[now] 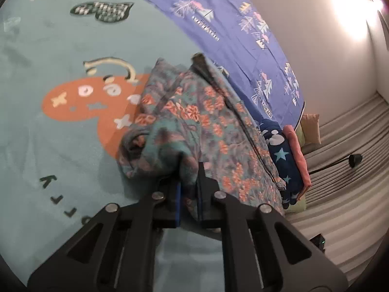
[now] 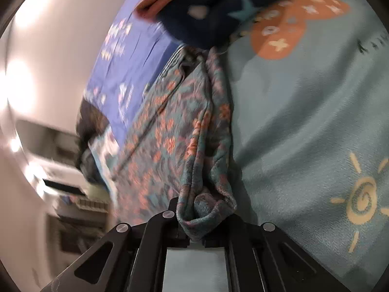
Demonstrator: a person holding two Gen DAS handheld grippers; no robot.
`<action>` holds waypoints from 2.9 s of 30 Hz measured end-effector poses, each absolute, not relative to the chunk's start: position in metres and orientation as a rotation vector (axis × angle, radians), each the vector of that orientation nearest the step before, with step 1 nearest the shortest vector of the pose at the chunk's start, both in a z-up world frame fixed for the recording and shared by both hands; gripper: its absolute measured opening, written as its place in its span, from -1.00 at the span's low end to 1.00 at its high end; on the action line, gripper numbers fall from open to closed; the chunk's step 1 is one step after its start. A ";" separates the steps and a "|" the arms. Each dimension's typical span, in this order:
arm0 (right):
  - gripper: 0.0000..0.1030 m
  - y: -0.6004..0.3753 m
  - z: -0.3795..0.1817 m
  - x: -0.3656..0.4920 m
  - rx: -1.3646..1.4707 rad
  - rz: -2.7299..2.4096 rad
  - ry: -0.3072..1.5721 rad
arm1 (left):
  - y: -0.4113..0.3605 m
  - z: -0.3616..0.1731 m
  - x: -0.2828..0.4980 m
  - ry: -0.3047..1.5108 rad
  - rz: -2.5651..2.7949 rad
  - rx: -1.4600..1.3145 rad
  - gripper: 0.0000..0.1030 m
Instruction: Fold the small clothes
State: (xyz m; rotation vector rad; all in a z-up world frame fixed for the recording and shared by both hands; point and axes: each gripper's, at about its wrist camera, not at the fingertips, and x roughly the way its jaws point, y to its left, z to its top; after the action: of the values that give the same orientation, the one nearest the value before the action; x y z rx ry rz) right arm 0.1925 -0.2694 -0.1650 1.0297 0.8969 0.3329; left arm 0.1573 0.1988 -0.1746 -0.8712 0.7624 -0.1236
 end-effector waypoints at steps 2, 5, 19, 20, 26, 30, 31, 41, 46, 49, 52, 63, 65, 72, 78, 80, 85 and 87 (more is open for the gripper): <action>-0.94 -0.280 -0.150 0.186 1.013 0.344 0.860 | 0.197 -0.162 0.143 0.748 -0.140 -0.836 -0.81; -0.94 -0.302 -0.126 0.167 0.974 0.359 0.814 | 0.182 -0.135 0.116 0.726 -0.202 -0.781 -0.81; -0.91 -0.349 -0.178 0.089 0.846 0.214 1.013 | 0.157 -0.146 -0.003 0.857 -0.178 -0.637 -0.87; -0.83 -0.353 -0.174 0.091 0.821 0.197 1.009 | 0.165 -0.141 -0.006 0.845 -0.127 -0.598 -0.86; -0.42 -0.362 -0.116 0.103 0.630 0.092 0.822 | 0.189 -0.105 0.009 0.726 -0.011 -0.489 -0.85; -0.42 -0.326 -0.091 0.145 0.521 0.243 0.812 | 0.163 -0.093 0.059 0.739 -0.092 -0.382 -0.60; -0.42 -0.316 -0.091 0.156 0.495 0.259 0.824 | 0.155 -0.095 0.073 0.758 -0.118 -0.360 -0.57; -0.42 -0.245 -0.137 0.245 0.325 0.384 1.041 | 0.109 -0.137 0.172 0.959 -0.216 -0.248 -0.53; -0.42 -0.237 -0.137 0.275 0.265 0.383 1.036 | 0.107 -0.132 0.202 0.952 -0.226 -0.220 -0.48; -0.42 -0.236 -0.134 0.298 0.276 0.377 1.008 | 0.106 -0.129 0.223 0.934 -0.220 -0.205 -0.47; -0.42 -0.247 -0.127 0.318 0.344 0.349 0.945 | 0.113 -0.121 0.243 0.887 -0.194 -0.229 -0.47; -0.26 -0.309 -0.132 0.317 0.448 0.222 0.885 | 0.169 -0.124 0.240 0.806 -0.051 -0.313 0.00; -0.02 -0.319 -0.136 0.312 0.426 0.193 0.879 | 0.175 -0.140 0.242 0.874 -0.062 -0.342 0.00; -0.01 -0.319 -0.158 0.338 0.556 0.410 0.949 | 0.170 -0.156 0.254 0.909 -0.185 -0.418 -0.60; -0.96 -0.318 -0.126 0.318 0.484 0.275 0.848 | 0.153 -0.123 0.236 0.772 -0.170 -0.300 -0.87; -0.96 -0.323 -0.117 0.313 0.447 0.211 0.846 | 0.151 -0.111 0.234 0.720 -0.187 -0.288 -0.87; -0.77 -0.307 -0.147 0.336 0.380 0.200 0.959 | 0.136 -0.134 0.260 0.814 -0.096 -0.146 -0.82; -0.74 -0.313 -0.146 0.327 0.427 0.183 0.965 | 0.142 -0.147 0.265 0.868 -0.061 -0.153 -0.79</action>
State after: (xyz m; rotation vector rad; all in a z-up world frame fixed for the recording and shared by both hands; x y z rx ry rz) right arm 0.3270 -0.3135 -0.1459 0.4269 0.9653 0.1833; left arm 0.2647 0.1418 -0.1467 -0.1530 0.8684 -0.0615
